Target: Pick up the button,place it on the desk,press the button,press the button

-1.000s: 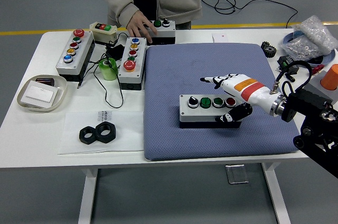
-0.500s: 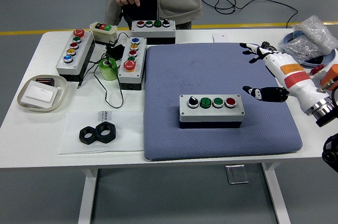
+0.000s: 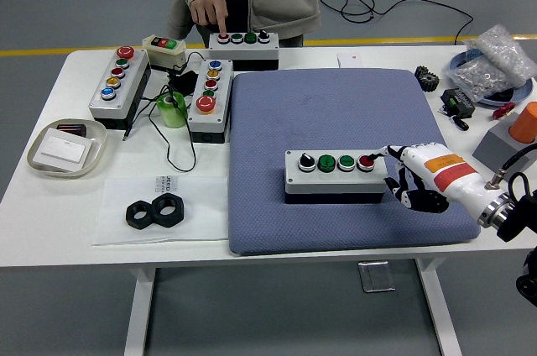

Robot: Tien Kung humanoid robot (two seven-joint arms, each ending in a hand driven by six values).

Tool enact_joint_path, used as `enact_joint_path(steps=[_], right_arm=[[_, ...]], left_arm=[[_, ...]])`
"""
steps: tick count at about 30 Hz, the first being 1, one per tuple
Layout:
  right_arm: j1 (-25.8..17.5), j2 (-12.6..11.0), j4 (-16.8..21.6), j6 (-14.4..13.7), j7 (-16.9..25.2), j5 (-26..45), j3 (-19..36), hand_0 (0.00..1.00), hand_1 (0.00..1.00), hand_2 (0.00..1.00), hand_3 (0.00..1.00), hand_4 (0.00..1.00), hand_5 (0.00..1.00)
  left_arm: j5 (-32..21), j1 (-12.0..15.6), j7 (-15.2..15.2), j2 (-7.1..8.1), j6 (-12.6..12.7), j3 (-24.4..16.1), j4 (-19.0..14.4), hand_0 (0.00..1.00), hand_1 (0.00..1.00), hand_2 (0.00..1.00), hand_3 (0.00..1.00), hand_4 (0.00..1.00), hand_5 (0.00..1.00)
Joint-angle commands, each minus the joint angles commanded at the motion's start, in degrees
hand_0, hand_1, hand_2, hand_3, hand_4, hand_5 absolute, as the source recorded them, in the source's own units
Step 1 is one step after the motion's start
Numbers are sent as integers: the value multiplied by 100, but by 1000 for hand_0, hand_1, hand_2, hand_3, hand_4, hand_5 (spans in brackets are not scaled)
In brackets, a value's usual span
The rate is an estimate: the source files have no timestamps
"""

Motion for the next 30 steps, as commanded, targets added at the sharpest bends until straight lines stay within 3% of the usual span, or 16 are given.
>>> enact_joint_path(steps=[10,30], right_arm=[[118,45,21,-5,-55,-33,-11,368,111,230,765,472,2],[342,124,-322,375,-204,-116,-276,366,106,223,767,459,2]], left_arm=[[-82,-38,-24,4,-4,50,0,736,823,841,809,592,998],[-93,-59,-28,6,-3,62,-3,732,821,840,809,591,998]])
